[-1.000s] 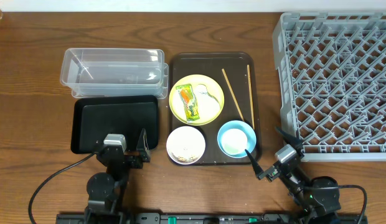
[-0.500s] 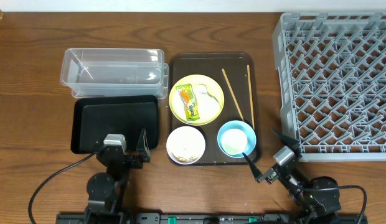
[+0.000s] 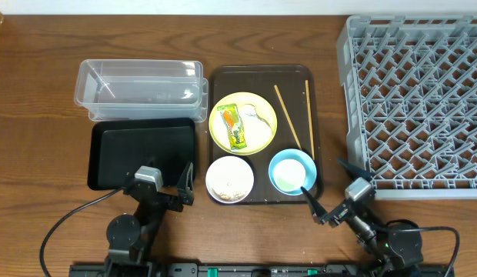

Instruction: Sort waste into correct bins and load items into the dishwasher rack

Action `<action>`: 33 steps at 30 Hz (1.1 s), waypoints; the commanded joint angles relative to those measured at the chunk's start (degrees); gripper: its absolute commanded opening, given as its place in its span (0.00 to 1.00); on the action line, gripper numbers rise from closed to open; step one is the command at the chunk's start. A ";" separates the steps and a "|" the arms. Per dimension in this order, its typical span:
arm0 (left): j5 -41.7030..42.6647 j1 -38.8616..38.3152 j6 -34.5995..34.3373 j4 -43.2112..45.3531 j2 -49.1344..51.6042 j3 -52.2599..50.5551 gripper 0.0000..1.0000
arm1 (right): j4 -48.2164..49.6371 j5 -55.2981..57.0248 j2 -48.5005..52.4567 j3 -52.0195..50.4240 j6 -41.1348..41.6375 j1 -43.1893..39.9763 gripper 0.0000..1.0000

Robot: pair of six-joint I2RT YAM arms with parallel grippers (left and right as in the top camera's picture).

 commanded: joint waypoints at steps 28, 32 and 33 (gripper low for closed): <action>26.80 -3.65 -9.57 -46.97 62.34 64.52 0.91 | -46.66 -5.53 65.90 67.06 4.85 -3.06 0.99; 17.00 -12.81 -9.64 -46.82 66.93 64.52 0.88 | -50.73 5.86 65.88 69.66 14.93 -9.25 0.85; 13.90 -15.45 -9.66 -46.49 68.17 64.52 0.85 | -51.91 7.39 65.88 70.20 16.63 -11.26 0.87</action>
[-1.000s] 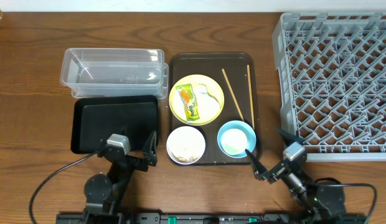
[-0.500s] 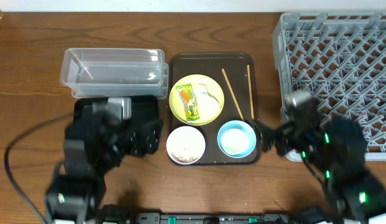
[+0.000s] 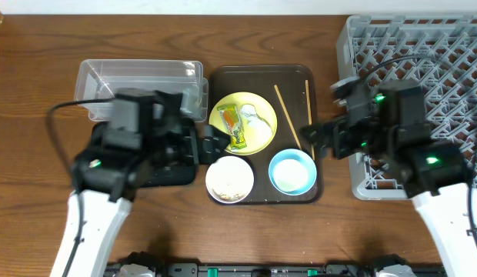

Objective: Sort waste into correct bins and load items into the dishwasher rack
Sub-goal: 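Reach left gripper to the white cup in the blue bowl and grasp it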

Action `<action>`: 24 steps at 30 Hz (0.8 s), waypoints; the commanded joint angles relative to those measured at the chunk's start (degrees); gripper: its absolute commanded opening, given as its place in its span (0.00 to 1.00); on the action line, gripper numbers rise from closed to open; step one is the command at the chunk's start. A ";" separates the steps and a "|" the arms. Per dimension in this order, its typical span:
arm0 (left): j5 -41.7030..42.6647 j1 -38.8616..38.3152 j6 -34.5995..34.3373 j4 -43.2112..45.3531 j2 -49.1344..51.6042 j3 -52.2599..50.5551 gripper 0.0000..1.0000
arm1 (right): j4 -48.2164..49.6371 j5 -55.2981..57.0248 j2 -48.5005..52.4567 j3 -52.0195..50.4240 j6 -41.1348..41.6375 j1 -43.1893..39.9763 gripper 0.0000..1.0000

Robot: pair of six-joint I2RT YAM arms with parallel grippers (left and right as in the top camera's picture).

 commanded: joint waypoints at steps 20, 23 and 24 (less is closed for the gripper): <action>-24.74 -29.55 -9.97 13.75 30.27 0.81 0.44 | -6.14 2.80 -0.57 3.15 9.22 -10.56 0.86; -24.70 -29.66 -10.34 14.12 31.65 0.83 0.29 | -5.95 2.80 -0.57 3.15 9.25 -10.56 0.86; -24.46 -29.66 -10.36 14.14 31.80 0.83 0.25 | -5.92 2.80 -0.57 3.15 9.25 -10.56 0.86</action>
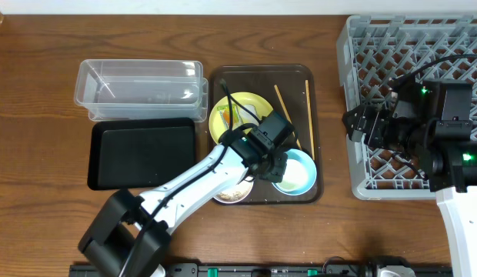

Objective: Sort waste into correct bins and load items into the dishwasher rack
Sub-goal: 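Reach left gripper to the white cup in the blue bowl and grasp it, then lift the white cup and pass it to the right gripper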

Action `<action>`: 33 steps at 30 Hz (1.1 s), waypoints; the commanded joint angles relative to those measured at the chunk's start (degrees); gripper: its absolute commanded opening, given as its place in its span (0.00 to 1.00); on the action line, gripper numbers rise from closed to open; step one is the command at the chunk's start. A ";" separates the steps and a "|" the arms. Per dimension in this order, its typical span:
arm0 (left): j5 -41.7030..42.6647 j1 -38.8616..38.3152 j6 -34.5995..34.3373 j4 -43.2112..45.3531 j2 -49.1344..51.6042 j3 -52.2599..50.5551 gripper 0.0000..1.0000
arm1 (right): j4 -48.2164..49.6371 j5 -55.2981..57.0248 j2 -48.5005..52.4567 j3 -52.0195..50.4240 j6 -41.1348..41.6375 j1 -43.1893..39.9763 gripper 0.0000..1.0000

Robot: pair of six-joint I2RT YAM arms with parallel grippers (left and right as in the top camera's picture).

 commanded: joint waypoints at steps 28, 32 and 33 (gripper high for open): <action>65.18 34.56 10.40 -1.09 -19.96 0.81 0.06 | 6.88 -40.02 -0.35 1.05 -25.53 6.73 0.88; 75.32 37.97 11.87 -1.09 -19.96 0.81 0.06 | 11.32 -39.93 -0.28 1.05 -25.68 13.79 0.91; 76.87 38.32 11.87 -1.09 -19.96 0.81 0.06 | 12.48 -39.93 -0.28 1.05 -25.68 15.13 0.92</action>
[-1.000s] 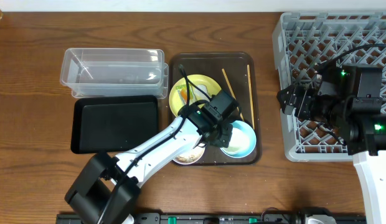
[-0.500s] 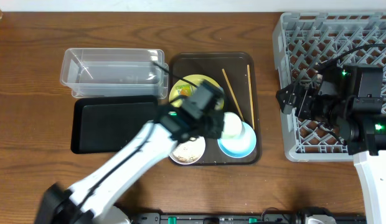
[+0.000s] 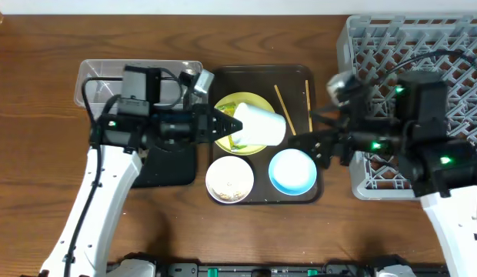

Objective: Sort waste into correct bins and load items into the dishwasher rack
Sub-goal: 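Lift the white cup and pass it to the right gripper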

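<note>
In the overhead view my left gripper [image 3: 232, 127] points right over the yellow plate [image 3: 240, 104] and is shut on a white cup [image 3: 261, 125] lying on its side above it. An orange and green wrapper [image 3: 232, 140] shows on the plate under the cup. A white bowl [image 3: 229, 179] and a blue bowl [image 3: 291, 171] sit at the front of the brown tray [image 3: 258, 73], with two chopsticks [image 3: 283, 108] on its right half. My right gripper [image 3: 318, 135] hangs open over the tray's right edge, beside the grey dishwasher rack [image 3: 423, 46].
A clear plastic bin [image 3: 100, 77] stands at the back left. A black bin [image 3: 173, 173] in front of it is mostly covered by my left arm. The rack fills the right side of the table, partly under my right arm.
My left arm was stretched across the tray near the blue bowl; it now comes from the left and holds the white cup above the plate. My right gripper moved left from the rack to the tray's right edge.
Both arms were low at the table's front edge, grippers open. Then the left was raised over the black bin and the right beside the tray. Then the left reached across the tray while the right was over the rack. Now the left holds the cup.
</note>
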Action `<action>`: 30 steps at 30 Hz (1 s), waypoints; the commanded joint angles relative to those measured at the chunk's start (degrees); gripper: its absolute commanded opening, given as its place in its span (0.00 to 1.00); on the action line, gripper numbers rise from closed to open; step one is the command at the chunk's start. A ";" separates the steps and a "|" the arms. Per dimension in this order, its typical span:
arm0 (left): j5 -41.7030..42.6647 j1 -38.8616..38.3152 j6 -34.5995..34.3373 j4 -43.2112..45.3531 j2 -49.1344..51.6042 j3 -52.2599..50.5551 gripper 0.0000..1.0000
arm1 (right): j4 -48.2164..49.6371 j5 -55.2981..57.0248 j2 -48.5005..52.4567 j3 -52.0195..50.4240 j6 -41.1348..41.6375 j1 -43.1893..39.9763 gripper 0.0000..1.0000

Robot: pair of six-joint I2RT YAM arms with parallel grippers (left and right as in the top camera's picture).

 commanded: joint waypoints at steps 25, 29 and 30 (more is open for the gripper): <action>16.94 1.38 2.93 0.07 0.04 0.74 0.17 | 12.17 -5.14 3.30 1.05 -1.20 9.40 0.58; 16.92 1.38 2.93 0.09 0.04 0.74 0.17 | 11.67 -5.20 3.04 1.05 -0.39 7.93 0.58; 16.94 1.38 2.93 0.09 0.04 0.74 0.17 | 11.67 -5.20 3.04 1.05 -0.09 7.85 0.58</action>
